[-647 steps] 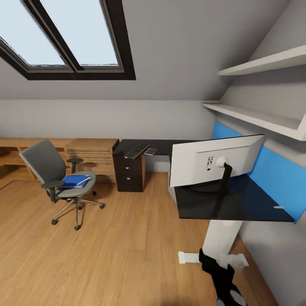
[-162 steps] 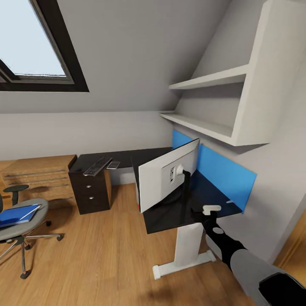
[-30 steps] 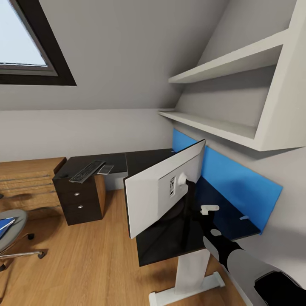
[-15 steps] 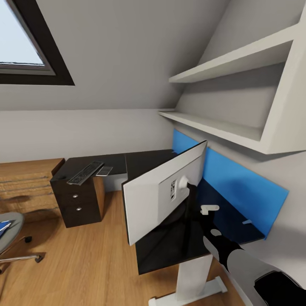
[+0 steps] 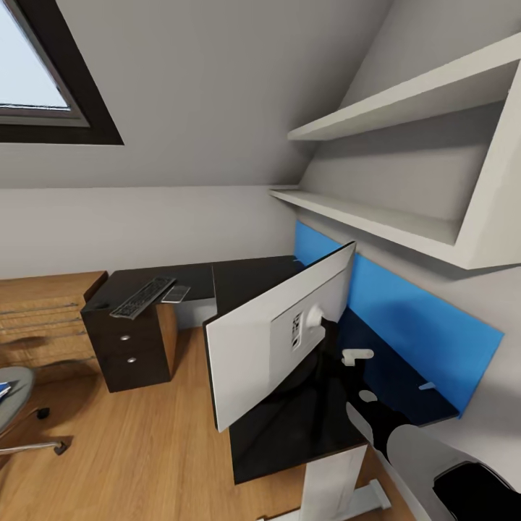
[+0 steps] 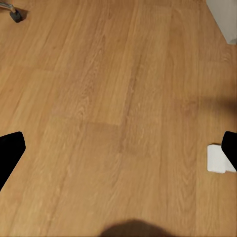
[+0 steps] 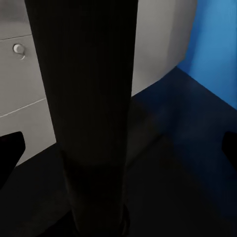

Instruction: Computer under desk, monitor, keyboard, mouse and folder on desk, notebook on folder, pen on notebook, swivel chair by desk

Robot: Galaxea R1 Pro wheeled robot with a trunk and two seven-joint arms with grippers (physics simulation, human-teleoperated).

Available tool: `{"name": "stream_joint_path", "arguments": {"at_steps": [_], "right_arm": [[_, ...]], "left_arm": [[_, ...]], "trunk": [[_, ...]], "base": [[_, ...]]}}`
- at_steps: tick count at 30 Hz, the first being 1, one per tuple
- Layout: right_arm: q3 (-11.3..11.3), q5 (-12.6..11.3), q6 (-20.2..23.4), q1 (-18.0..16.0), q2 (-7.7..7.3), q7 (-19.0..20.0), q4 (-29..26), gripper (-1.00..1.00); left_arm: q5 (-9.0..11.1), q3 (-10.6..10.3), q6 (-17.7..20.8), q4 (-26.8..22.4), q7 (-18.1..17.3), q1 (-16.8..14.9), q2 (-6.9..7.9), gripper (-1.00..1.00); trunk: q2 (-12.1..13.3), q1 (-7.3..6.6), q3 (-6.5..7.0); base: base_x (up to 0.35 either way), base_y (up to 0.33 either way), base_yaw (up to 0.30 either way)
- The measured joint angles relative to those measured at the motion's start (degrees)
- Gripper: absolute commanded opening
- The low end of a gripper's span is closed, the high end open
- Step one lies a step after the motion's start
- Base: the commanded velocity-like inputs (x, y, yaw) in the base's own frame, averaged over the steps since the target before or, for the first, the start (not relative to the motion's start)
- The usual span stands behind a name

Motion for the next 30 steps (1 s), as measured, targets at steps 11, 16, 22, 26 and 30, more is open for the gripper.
{"name": "stream_joint_path", "arguments": {"at_steps": [11, 16, 22, 26, 30], "right_arm": [[0.0, 0.0, 0.0, 0.0, -0.01, 0.0, 0.0, 1.0], [0.0, 0.0, 0.0, 0.0, 0.04, 0.0, 0.0, 1.0], [0.0, 0.0, 0.0, 0.0, 0.07, 0.0, 0.0, 1.0], [0.0, 0.0, 0.0, 0.0, 0.07, 0.0, 0.0, 1.0], [0.0, 0.0, 0.0, 0.0, 0.04, 0.0, 0.0, 1.0]], "left_arm": [[0.0, 0.0, 0.0, 0.0, 0.0, 0.0, -0.03, 1.0], [0.0, 0.0, 0.0, 0.1, 0.0, 0.0, 0.0, 1.0], [0.0, 0.0, 0.1, 0.1, 0.0, 0.0, 0.02, 1.0], [0.0, 0.0, 0.1, 0.1, 0.0, 0.0, 0.02, 1.0], [0.0, 0.0, 0.1, 0.1, 0.0, 0.0, 0.02, 1.0]], "trunk": [[0.0, -0.01, 0.0], [0.0, 0.0, 0.0], [0.0, 0.0, 0.0], [0.0, 0.0, 0.0], [0.0, 0.0, 0.0]], "base": [[0.07, 0.0, 0.0], [0.098, 0.0, 0.0], [0.015, 0.0, 0.0], [0.002, 0.0, 0.0], [0.0, 0.0, 0.0]]}}
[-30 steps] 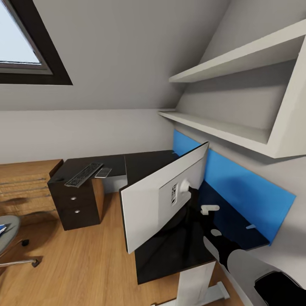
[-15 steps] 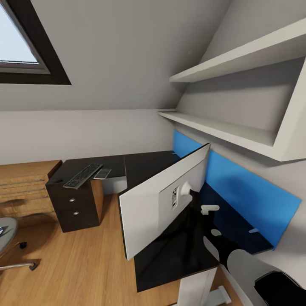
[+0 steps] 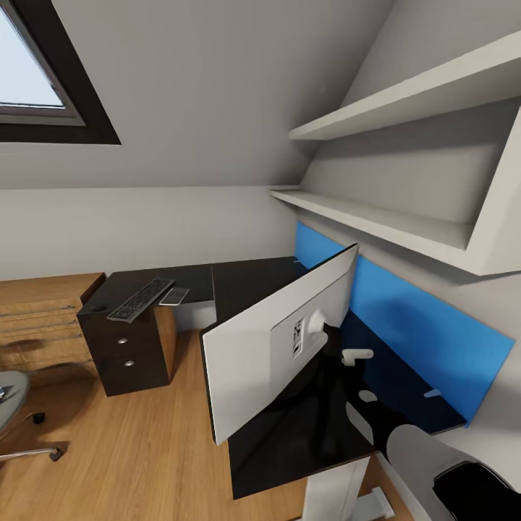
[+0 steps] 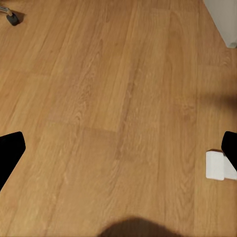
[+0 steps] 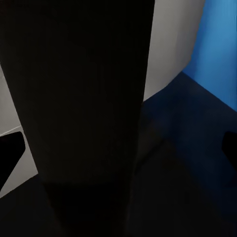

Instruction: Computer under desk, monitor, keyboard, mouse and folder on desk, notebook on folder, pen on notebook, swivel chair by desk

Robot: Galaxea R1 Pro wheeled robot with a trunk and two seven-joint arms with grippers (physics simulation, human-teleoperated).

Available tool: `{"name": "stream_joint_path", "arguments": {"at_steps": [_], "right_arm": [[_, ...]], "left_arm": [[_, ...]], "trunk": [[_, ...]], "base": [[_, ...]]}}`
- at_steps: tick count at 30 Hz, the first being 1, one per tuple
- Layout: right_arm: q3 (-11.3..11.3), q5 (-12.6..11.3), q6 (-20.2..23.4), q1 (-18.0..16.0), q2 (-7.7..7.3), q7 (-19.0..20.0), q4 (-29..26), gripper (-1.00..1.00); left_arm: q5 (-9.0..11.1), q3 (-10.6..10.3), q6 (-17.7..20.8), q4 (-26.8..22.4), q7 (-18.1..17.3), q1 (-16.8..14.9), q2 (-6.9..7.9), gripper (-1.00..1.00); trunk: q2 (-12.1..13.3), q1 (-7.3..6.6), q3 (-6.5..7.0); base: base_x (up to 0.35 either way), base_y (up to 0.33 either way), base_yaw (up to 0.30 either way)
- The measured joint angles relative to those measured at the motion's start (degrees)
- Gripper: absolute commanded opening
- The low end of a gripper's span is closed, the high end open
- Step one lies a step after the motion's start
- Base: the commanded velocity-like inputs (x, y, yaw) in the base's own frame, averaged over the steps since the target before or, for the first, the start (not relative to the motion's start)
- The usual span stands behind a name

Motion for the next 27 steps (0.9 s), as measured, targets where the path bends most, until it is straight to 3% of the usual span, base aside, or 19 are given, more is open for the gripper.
{"name": "stream_joint_path", "arguments": {"at_steps": [12, 13, 27], "right_arm": [[0.0, 0.1, 0.0, 0.0, -0.04, 0.0, 0.0, 1.0], [0.0, 0.1, 0.0, 0.0, -0.03, 0.0, 0.0, -1.0], [-0.4, 0.3, 0.0, 0.0, -0.05, -0.1, 0.0, -1.0]], "left_arm": [[0.0, 0.0, 0.0, 0.0, 0.0, 0.0, 0.0, 1.0], [0.0, 0.0, 0.0, 0.0, 0.0, 0.0, 0.0, 1.0], [0.0, 0.0, 0.0, 0.0, -0.1, 0.0, 0.0, 1.0]], "trunk": [[0.0, 0.0, 0.0], [0.0, 0.0, 0.0], [0.0, 0.0, 0.0]], "base": [[0.0, 0.0, 0.0], [0.0, 0.0, 0.0], [0.0, 0.0, 0.0]]}}
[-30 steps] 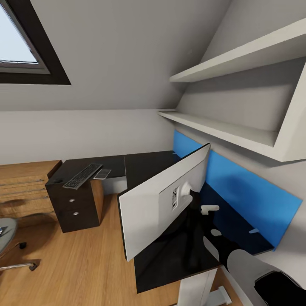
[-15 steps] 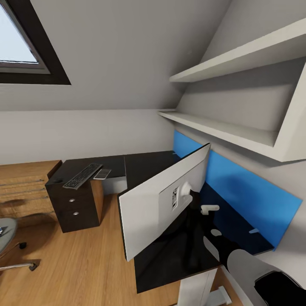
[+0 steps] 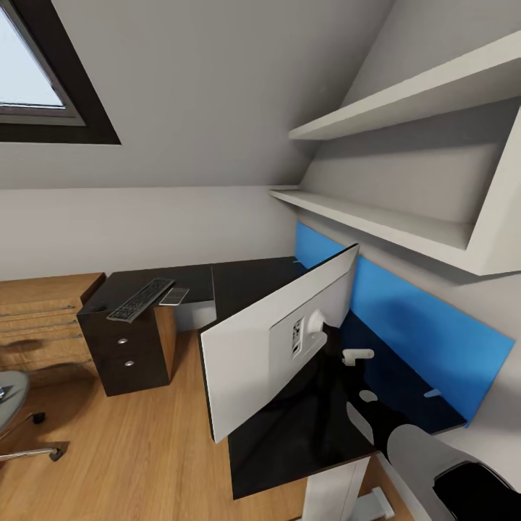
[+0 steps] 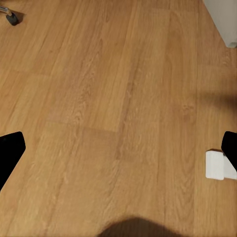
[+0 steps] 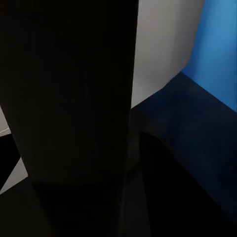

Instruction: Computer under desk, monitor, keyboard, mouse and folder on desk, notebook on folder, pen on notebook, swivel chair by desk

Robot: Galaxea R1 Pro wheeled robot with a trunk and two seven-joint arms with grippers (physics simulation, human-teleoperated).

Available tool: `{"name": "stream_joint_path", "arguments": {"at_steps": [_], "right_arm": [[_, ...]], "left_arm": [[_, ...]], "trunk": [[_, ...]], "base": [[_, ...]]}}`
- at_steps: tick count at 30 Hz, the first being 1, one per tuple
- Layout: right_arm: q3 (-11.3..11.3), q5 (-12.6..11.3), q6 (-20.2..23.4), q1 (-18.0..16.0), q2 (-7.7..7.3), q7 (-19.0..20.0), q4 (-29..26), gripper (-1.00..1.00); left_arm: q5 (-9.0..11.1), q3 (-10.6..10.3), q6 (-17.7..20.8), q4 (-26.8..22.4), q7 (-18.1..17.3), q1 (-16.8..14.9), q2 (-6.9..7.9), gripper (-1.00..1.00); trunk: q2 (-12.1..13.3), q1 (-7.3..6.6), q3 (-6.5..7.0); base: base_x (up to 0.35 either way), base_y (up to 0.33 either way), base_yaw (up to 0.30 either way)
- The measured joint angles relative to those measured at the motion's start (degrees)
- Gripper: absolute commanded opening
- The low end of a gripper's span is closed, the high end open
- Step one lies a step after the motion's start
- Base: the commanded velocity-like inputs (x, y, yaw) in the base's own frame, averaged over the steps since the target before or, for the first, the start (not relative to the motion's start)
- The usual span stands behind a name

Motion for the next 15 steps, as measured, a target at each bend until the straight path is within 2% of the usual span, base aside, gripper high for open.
{"name": "stream_joint_path", "arguments": {"at_steps": [15], "right_arm": [[0.2, -0.3, -0.1, 0.0, -0.02, 0.1, 0.0, -1.0]], "left_arm": [[0.0, 0.0, 0.0, 0.0, 0.1, 0.0, 0.0, 1.0]], "trunk": [[0.0, 0.0, 0.0]], "base": [[0.0, 0.0, 0.0]]}}
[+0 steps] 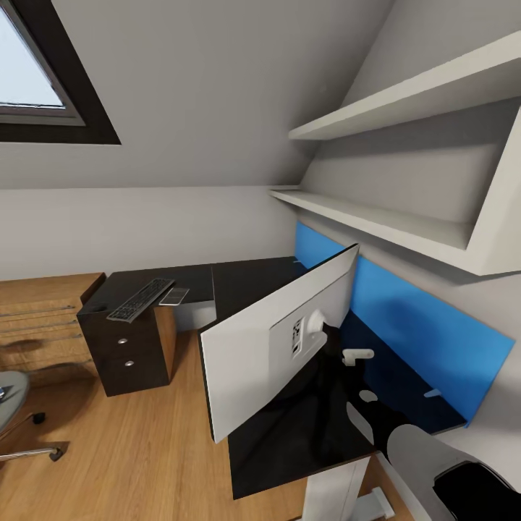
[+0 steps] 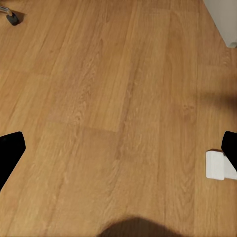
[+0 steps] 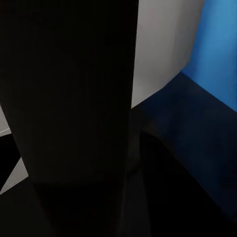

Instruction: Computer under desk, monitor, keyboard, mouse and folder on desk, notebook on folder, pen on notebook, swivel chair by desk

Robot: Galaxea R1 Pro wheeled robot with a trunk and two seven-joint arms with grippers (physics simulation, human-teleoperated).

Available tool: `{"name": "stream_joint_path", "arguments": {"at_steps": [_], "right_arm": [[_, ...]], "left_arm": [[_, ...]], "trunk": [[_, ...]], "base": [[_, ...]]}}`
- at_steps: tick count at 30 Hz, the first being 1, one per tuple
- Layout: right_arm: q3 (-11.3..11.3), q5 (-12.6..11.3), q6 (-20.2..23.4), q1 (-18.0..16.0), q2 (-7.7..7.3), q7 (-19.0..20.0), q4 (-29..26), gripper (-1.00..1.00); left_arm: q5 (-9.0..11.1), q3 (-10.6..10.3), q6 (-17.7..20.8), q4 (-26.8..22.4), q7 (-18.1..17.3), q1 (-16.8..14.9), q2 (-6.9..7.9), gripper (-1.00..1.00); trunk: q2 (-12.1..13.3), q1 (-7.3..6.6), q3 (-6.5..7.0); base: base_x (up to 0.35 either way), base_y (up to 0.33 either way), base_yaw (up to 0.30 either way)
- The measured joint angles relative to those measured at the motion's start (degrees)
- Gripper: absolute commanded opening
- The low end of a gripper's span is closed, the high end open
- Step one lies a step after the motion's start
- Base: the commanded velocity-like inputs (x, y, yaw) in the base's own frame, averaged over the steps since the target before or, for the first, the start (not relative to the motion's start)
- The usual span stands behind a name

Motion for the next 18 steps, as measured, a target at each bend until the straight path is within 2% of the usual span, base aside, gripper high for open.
{"name": "stream_joint_path", "arguments": {"at_steps": [18], "right_arm": [[0.0, 0.1, 0.0, 0.0, 0.0, 0.0, 0.0, -1.0]], "left_arm": [[0.1, 0.0, -0.1, 0.0, 0.0, 0.0, 0.0, 1.0]], "trunk": [[0.0, 0.0, 0.0]], "base": [[0.0, 0.0, 0.0]]}}
